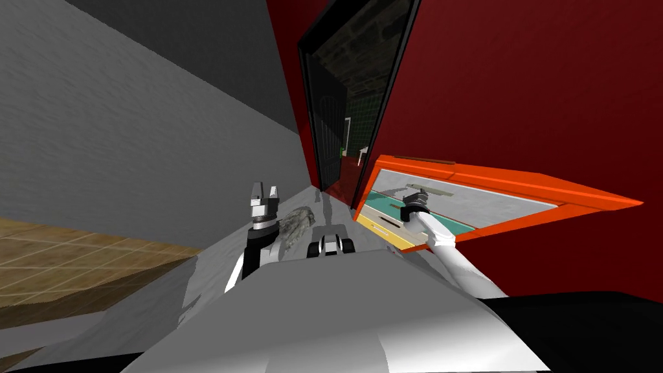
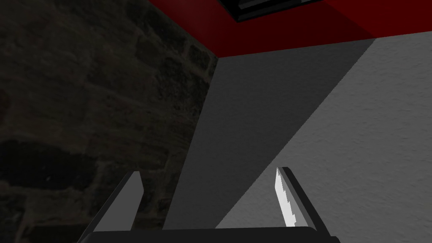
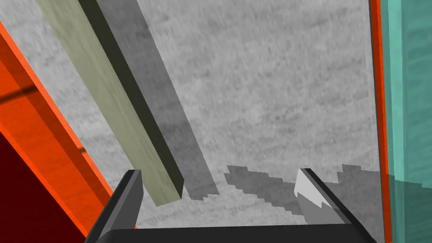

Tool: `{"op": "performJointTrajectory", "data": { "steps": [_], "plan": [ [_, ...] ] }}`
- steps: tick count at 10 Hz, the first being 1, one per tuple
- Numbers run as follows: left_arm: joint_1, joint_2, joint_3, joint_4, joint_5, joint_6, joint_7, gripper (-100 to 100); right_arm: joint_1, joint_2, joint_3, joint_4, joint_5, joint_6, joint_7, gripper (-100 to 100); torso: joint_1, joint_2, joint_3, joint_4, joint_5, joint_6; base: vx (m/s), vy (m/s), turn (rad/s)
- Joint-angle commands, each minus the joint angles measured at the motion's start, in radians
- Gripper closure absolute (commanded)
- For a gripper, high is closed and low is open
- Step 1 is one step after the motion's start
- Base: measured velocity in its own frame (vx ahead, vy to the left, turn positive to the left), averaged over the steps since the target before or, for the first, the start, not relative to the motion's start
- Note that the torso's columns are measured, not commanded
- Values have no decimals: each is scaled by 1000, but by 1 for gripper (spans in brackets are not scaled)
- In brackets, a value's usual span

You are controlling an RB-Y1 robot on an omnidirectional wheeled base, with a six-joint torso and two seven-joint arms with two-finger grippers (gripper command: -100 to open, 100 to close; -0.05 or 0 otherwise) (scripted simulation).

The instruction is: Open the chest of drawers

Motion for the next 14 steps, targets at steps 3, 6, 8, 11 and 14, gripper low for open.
{"op": "performJointTrajectory", "data": {
  "steps": [3,6,8,11,14],
  "plan": [
    [0,0,0,0,0,0,0,0,-15,-37,-8,30,44,34,48,-100,1,0,0,0,0,0,10,33,57],
    [-1,0,0,0,0,0,0,0,-56,-55,-37,123,51,57,45,-100,-2,7,4,2,0,0,-136,-30,323],
    [0,0,0,0,0,0,0,0,-76,-63,-51,170,54,67,41,-100,-2,2,2,1,-1,0,-142,-59,188],
    [0,0,0,0,0,0,0,0,-117,-79,-80,252,59,86,33,-100,3,-4,-2,-1,1,0,-97,-9,247],
    [0,0,0,0,0,0,0,0,-157,-94,-109,342,65,105,26,-100,0,1,1,0,0,-1,-131,-6,296]
  ]
}}
